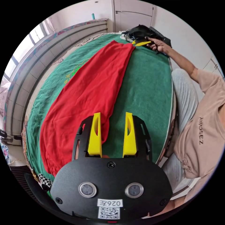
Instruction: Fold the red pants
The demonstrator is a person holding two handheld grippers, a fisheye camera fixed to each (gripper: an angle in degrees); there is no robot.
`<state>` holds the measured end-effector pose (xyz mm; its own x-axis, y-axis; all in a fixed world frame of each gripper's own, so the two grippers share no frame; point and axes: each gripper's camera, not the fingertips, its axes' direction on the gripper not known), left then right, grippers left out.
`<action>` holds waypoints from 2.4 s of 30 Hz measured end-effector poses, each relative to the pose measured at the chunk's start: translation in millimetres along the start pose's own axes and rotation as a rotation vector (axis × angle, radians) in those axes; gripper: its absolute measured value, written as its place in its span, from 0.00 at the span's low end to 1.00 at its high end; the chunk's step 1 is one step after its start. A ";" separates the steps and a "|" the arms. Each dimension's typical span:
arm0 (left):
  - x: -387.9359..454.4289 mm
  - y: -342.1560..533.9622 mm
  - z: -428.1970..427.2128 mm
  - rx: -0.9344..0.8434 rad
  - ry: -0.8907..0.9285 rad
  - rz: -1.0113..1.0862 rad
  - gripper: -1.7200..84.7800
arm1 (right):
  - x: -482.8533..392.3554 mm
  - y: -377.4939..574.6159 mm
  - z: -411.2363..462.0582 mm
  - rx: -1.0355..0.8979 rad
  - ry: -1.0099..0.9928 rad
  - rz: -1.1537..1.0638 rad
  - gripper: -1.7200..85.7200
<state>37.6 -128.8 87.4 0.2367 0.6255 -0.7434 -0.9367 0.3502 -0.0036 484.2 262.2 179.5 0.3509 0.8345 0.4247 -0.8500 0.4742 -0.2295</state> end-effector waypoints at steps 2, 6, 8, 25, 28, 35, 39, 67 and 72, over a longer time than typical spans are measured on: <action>6.3 -9.9 23.8 -0.075 -0.063 -0.009 0.12 | 4.1 -5.9 19.6 -0.057 0.004 0.005 0.08; 16.0 -16.6 30.2 -0.119 -0.016 -0.045 0.05 | 6.6 -6.6 -15.4 0.008 -0.071 -0.070 0.01; 29.8 -9.3 26.7 -0.089 0.002 -0.030 0.04 | 18.4 -1.0 -41.4 0.070 -0.042 -0.076 0.01; -46.7 218.1 -74.4 0.193 -0.263 -0.519 0.03 | -66.4 -11.4 -56.6 0.109 0.238 -0.324 0.09; -118.0 244.8 -53.9 0.152 -0.206 -0.655 0.09 | -89.4 -38.0 -38.3 0.073 0.262 -0.328 0.09; -213.0 314.0 48.6 0.024 0.098 -0.923 0.22 | -104.3 -97.3 20.7 -0.085 0.269 -0.243 0.10; -184.9 323.5 37.6 0.090 0.043 -0.830 0.09 | -125.6 -94.6 -12.0 0.018 0.211 -0.250 0.01; -71.9 447.6 1.0 0.084 0.058 -0.745 0.01 | -363.2 -68.8 -15.1 -0.098 0.430 -0.608 0.01; -55.7 451.0 -7.4 0.079 0.020 -0.742 0.01 | -353.1 -91.4 -44.9 -0.090 0.333 -0.446 0.01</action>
<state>-400.0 -10.9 122.2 0.7941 0.1924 -0.5765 -0.5108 0.7252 -0.4616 455.6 -63.3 11.2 0.7863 0.5841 0.2015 -0.5590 0.8114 -0.1706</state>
